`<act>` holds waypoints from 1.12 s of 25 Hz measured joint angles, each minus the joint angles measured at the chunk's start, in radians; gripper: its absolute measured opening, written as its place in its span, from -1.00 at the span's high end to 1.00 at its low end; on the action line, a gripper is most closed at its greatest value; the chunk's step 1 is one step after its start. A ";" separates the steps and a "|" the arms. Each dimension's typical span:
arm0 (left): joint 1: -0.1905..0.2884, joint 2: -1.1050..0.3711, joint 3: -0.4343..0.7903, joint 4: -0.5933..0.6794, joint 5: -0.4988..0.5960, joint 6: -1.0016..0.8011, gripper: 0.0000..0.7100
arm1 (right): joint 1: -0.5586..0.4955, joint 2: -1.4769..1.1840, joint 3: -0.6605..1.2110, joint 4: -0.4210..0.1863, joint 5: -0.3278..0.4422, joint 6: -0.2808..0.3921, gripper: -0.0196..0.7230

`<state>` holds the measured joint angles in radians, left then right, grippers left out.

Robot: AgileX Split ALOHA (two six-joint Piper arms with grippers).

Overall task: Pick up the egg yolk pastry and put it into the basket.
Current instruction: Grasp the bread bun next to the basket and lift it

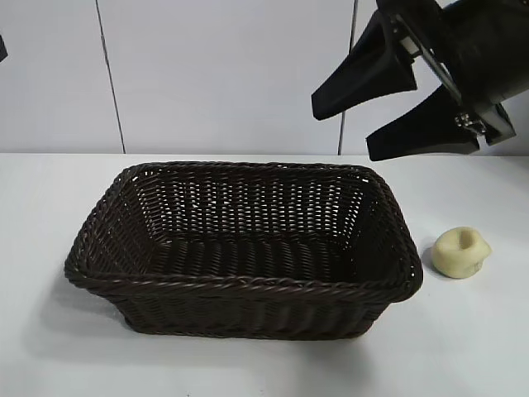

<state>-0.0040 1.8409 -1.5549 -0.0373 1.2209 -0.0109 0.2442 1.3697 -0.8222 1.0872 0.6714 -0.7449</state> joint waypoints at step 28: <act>0.000 -1.069 0.603 0.027 0.027 0.063 -0.68 | 0.000 0.000 0.000 -0.002 0.003 0.000 -0.48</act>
<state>-0.0040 0.7718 -0.9514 -0.0103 1.2475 0.0520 0.2442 1.3697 -0.8222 1.0853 0.6749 -0.7449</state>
